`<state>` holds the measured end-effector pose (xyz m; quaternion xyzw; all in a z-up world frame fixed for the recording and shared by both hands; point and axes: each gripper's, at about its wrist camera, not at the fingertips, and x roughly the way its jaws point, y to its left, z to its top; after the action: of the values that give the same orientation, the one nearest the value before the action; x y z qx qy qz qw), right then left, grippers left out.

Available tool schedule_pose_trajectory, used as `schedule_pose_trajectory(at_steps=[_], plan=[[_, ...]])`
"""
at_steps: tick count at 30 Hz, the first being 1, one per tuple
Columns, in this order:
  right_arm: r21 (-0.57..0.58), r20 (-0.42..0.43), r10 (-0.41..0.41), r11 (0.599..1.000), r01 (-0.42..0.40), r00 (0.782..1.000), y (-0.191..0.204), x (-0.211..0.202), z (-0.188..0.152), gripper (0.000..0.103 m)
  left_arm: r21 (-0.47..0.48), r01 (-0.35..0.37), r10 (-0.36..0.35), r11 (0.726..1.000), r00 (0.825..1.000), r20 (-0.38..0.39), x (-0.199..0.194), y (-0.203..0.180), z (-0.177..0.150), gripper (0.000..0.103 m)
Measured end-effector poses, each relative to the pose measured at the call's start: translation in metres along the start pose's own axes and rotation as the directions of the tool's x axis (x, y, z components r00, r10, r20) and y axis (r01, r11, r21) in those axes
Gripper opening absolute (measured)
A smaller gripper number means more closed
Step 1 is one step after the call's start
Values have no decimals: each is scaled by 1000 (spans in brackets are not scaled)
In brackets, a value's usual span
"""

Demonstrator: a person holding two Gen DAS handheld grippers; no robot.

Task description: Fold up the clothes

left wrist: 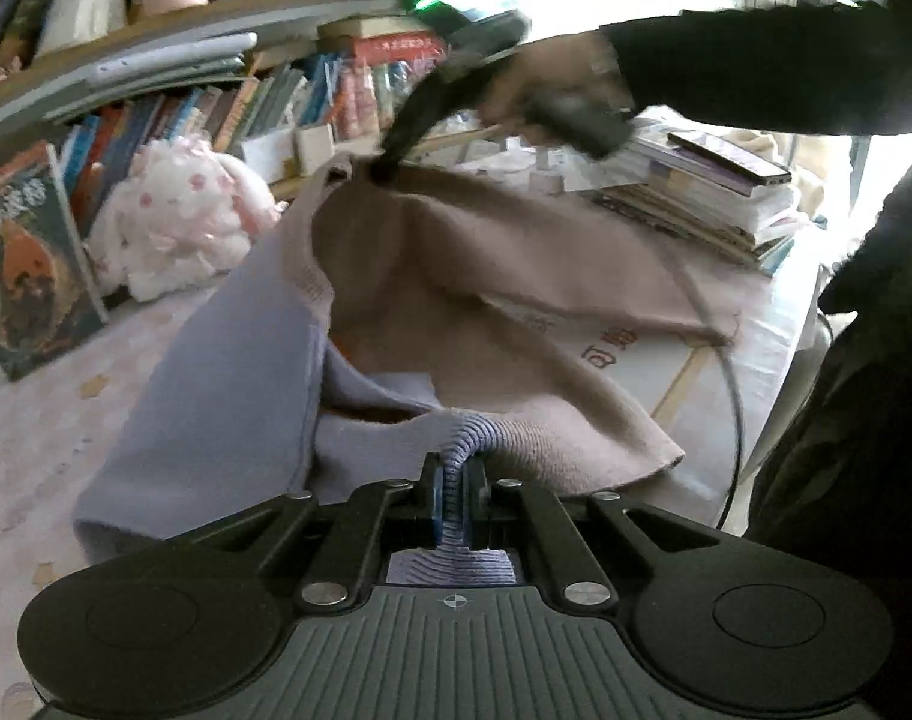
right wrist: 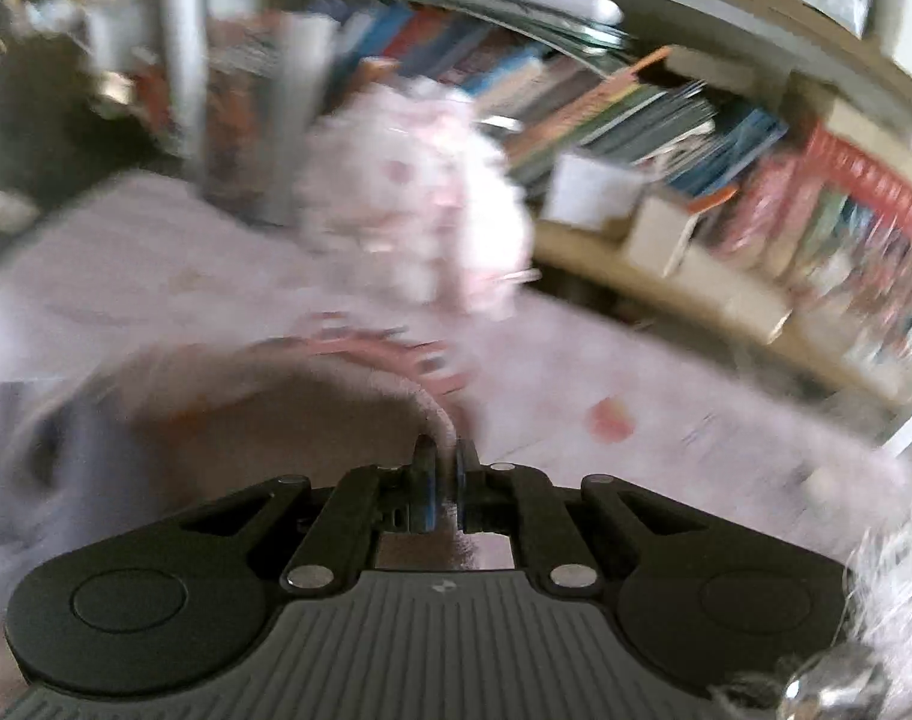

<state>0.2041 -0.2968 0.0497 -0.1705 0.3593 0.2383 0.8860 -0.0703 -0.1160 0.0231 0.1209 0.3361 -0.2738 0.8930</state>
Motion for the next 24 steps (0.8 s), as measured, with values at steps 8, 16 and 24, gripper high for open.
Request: schedule_pose_trajectory(at_steps=[8,16,24], plan=[[-110,-23,-177,979,173,984,3,53,-1,39,-45,7,-7,999,1000,-8,13,7,15,16],[112,8,-28,993,27,1000,15,-4,-58,47,12,3,-4,1000,999,43,-7,14,19,33],[253,-23,61,966,-53,998,54,-56,-134,47,-1,-143,143,990,985,95,-6,39,25,33]])
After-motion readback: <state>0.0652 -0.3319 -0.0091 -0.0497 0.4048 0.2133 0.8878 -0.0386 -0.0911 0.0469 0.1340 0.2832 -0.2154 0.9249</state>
